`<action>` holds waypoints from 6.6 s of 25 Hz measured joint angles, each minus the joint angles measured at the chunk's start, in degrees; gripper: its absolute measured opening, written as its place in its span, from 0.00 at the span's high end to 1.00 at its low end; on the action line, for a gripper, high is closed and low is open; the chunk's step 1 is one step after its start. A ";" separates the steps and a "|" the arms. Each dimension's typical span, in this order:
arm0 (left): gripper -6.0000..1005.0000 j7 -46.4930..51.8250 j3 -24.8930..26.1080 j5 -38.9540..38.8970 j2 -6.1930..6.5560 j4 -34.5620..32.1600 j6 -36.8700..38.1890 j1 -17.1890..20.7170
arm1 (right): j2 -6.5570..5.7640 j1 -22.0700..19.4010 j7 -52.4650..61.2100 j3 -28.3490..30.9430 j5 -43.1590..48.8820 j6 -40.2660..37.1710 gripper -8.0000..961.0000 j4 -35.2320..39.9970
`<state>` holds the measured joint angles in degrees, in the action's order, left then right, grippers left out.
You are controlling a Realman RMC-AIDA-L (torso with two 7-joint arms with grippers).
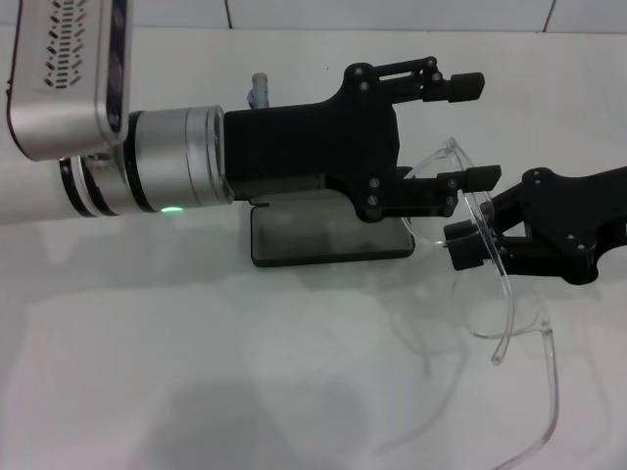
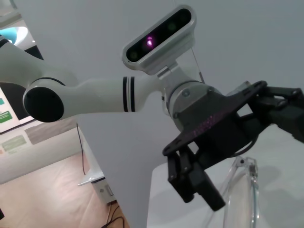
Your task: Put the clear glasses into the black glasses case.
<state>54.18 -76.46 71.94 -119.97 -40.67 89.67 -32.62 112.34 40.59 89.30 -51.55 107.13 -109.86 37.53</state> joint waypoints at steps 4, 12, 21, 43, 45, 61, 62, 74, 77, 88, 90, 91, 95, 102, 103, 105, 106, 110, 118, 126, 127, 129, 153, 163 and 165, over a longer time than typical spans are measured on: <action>0.30 -0.46 -0.08 -0.24 0.00 0.19 -0.01 0.12 | 0.00 0.22 0.07 0.11 0.00 -0.60 0.85 -0.28; 0.30 -0.69 -0.01 -0.30 0.05 0.17 0.00 0.19 | -0.07 0.18 0.32 0.80 0.01 -2.26 0.85 -0.35; 0.30 -0.70 1.71 -1.90 0.53 -0.49 1.95 0.71 | -0.25 -2.45 1.34 8.49 -0.05 3.65 0.85 0.03; 0.30 1.42 8.74 7.63 1.45 0.59 2.05 0.88 | 3.17 -7.82 -10.49 23.90 -19.10 16.88 0.85 1.24; 0.30 1.37 8.46 9.78 0.89 0.79 2.07 -0.12 | 3.19 -6.36 -11.75 23.49 -21.03 16.62 0.84 -1.49; 0.30 1.26 6.06 12.85 0.26 1.58 1.82 -4.19 | 3.41 2.80 -16.89 -1.00 -23.86 25.80 0.84 -11.05; 0.30 1.34 6.06 12.85 0.26 1.58 1.78 -4.19 | 3.33 2.81 -16.80 -2.15 -23.76 26.05 0.84 -10.89; 0.30 1.43 6.43 12.72 0.34 1.26 1.65 -3.59 | 1.69 0.04 -13.29 -7.17 -18.99 26.96 0.84 -7.33; 0.30 1.45 6.48 12.69 0.40 1.15 1.64 -3.59 | 1.65 -0.28 -12.36 -7.19 -17.08 25.41 0.84 -6.80; 0.30 1.05 6.43 12.69 0.36 1.03 1.65 -4.10 | 1.90 0.10 -7.22 -7.53 -9.97 20.76 0.84 -4.27; 0.30 1.01 6.38 12.69 0.35 1.03 1.65 -4.17 | 1.91 0.18 -6.46 -7.55 -9.84 20.75 0.84 -4.26; 0.30 0.98 6.32 12.69 0.35 1.03 1.65 -4.19 | 1.92 0.18 -6.24 -7.48 -9.84 20.78 0.84 -4.26; 0.30 0.95 6.44 12.61 0.27 1.03 1.71 -4.20 | 1.79 -0.29 -5.68 -6.07 -10.52 22.40 0.84 -4.23; 0.30 0.93 6.22 11.95 0.26 1.06 1.92 -3.71 | 1.85 -1.67 -6.30 0.67 -10.68 22.34 0.84 -4.11; 0.30 0.93 6.20 11.95 0.26 1.12 1.94 -3.70 | 1.80 -1.69 -6.37 0.62 -10.68 21.85 0.84 -4.11; 0.30 0.93 6.17 11.95 0.26 1.22 1.94 -3.70 | 1.84 -1.54 -6.44 0.30 -10.43 21.10 0.84 -4.11; 0.30 0.93 6.17 11.95 0.27 1.31 1.93 -3.75 | 1.95 -1.31 -6.44 -0.17 -10.03 20.77 0.84 -4.10; 0.30 0.93 6.15 11.95 0.26 1.45 1.91 -3.95 | 2.20 -0.67 -6.46 -3.76 -9.30 20.35 0.83 -3.62; 0.30 1.15 6.15 11.89 0.26 1.47 1.95 -3.59 | 2.15 -1.21 -6.60 -6.22 -9.25 19.67 0.83 -2.72; 0.30 0.99 6.15 11.82 0.27 1.47 1.91 -3.57 | 2.06 -0.80 -6.36 -8.44 -8.13 17.68 0.83 -2.72; 0.30 0.95 6.15 11.81 0.27 1.47 1.91 -3.57 | 2.06 -0.60 -6.18 -8.70 -7.31 17.36 0.83 -2.72; 0.30 0.94 6.15 11.81 0.26 1.47 1.91 -3.58 | 2.14 -0.34 -6.07 -8.76 -6.12 16.73 0.83 -2.72; 0.30 14.79 7.38 8.60 1.36 1.38 10.01 -2.76 | 3.16 -4.54 -14.76 1.04 -12.71 20.21 0.83 -2.13; 0.30 26.80 9.08 8.31 2.02 1.47 10.11 -4.09 | 3.63 -5.46 -25.28 0.48 -19.92 11.04 0.83 -4.10; 0.30 27.10 9.08 8.32 1.90 1.47 10.12 -4.12 | 3.64 -5.46 -25.60 -0.40 -20.15 10.57 0.83 -4.15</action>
<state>81.28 -67.39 80.26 -118.07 -39.19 99.79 -36.74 115.98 35.14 63.71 -51.94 86.98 -99.29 33.37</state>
